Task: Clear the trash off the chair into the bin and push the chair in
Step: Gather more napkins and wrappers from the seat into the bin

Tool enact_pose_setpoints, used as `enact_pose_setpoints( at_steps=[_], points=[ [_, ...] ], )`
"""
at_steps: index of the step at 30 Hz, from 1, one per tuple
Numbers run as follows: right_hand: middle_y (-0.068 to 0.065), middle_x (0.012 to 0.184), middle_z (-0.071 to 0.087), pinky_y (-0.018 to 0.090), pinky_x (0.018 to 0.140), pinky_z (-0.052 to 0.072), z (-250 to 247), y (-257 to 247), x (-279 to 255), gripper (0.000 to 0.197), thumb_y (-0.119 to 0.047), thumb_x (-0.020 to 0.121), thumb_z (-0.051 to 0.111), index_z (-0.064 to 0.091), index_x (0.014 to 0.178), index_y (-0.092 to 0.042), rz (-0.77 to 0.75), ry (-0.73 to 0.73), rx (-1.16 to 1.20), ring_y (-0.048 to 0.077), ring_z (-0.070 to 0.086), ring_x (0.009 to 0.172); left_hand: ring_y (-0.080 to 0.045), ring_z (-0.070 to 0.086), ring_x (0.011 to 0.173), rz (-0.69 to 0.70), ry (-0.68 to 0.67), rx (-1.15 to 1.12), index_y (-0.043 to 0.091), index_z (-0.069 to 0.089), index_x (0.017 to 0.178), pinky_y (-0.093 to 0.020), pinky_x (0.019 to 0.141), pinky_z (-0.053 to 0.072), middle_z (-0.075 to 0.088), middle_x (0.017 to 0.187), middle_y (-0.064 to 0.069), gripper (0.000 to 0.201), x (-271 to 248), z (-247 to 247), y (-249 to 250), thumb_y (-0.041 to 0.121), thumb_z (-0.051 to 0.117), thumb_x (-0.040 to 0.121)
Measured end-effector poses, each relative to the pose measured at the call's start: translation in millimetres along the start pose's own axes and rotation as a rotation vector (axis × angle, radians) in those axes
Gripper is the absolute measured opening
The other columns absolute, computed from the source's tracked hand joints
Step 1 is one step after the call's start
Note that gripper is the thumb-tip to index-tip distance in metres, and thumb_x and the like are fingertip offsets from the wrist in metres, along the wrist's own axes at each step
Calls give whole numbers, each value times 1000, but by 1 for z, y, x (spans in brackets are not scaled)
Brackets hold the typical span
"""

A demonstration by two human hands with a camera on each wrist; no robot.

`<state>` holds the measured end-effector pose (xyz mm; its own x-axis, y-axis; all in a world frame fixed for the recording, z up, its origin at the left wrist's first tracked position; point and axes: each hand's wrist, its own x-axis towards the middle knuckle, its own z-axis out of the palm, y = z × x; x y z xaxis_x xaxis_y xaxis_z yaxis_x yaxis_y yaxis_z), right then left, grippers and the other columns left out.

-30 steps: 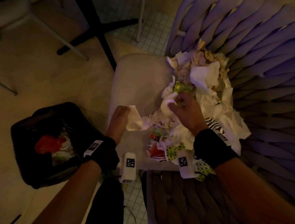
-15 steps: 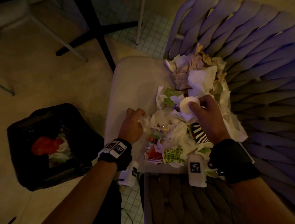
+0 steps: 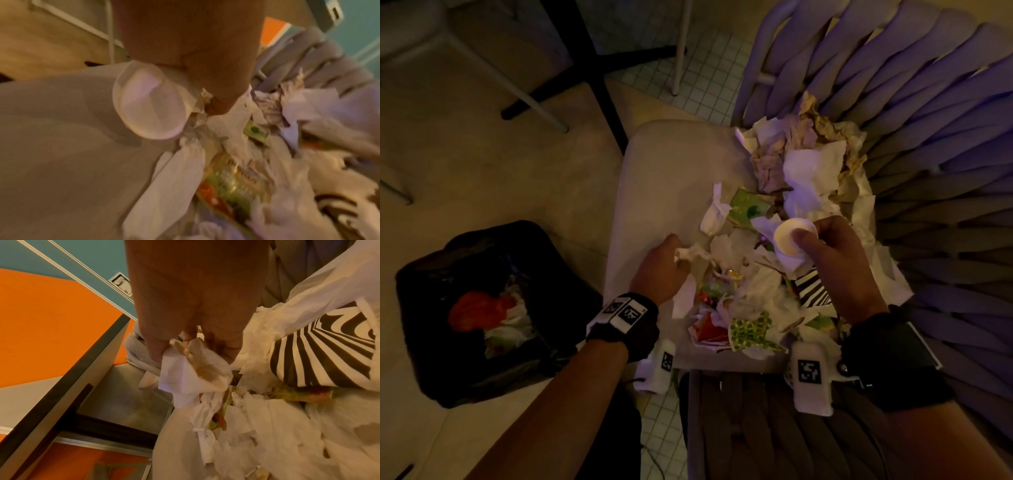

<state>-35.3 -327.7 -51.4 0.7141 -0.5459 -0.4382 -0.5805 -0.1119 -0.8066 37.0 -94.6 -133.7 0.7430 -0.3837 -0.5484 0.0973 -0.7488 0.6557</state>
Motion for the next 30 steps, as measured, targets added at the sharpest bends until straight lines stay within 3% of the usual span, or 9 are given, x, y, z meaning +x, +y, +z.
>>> enact_pose_setpoints(
  at_steps=[3,7,11,14,18,20,24,27,30],
  points=[
    [2,79,51,22,62,44,2,0,-2,22,-10,85,62,47,72,-21,14,-13,29,11,49,72,-23,56,74,0,65,-159,5,50,105,-13,52,37,60,87,-11,13,-6,-10,6,7,50,92],
    [8,88,59,19,47,46,7,-8,-7,22,-9,87,60,46,86,-25,85,-63,139,14,55,68,-22,60,88,20,-6,-139,19,54,110,-26,72,43,60,97,-2,22,-3,-10,-7,16,54,88],
    [5,99,61,33,66,44,18,-11,-3,25,-18,83,65,52,102,-24,188,-185,141,18,57,82,-23,54,112,36,-177,149,34,43,130,-40,86,49,52,122,-2,60,-14,-4,-27,37,70,76],
    [9,106,62,34,70,43,39,-17,7,35,-26,76,68,57,108,-22,263,-316,85,21,58,89,-26,49,118,61,-243,312,31,41,135,-40,86,48,46,129,-3,70,-22,3,-36,33,75,74],
    [9,106,58,27,61,44,82,-23,35,44,-22,77,69,55,117,-15,295,-337,74,19,58,83,-29,44,122,118,-216,381,28,47,132,-40,85,43,43,133,-5,52,-18,7,-35,26,65,83],
    [12,109,60,30,67,47,102,-24,53,53,-29,69,71,54,118,-15,309,-335,21,25,61,89,-30,43,124,101,-224,388,25,50,130,-42,89,43,43,135,-7,44,-17,8,-35,28,59,87],
    [14,101,62,33,68,48,128,-19,81,46,-27,77,68,59,115,-3,260,-317,-254,27,61,91,-29,46,129,-25,-138,21,11,47,135,-37,106,36,49,140,-15,63,-17,-10,-39,44,50,81],
    [12,90,58,26,58,40,137,-20,87,44,-28,79,67,63,108,4,242,-305,-422,25,58,85,-25,58,115,-132,-14,-237,11,54,125,-19,90,41,60,125,-14,32,-19,-32,-39,21,54,95],
    [13,86,58,23,45,38,138,-20,85,44,-32,82,64,66,101,7,249,-283,-464,28,59,81,2,60,63,-236,35,-481,27,56,94,-3,52,41,61,84,2,13,-19,-48,-40,18,48,98]
  ],
)
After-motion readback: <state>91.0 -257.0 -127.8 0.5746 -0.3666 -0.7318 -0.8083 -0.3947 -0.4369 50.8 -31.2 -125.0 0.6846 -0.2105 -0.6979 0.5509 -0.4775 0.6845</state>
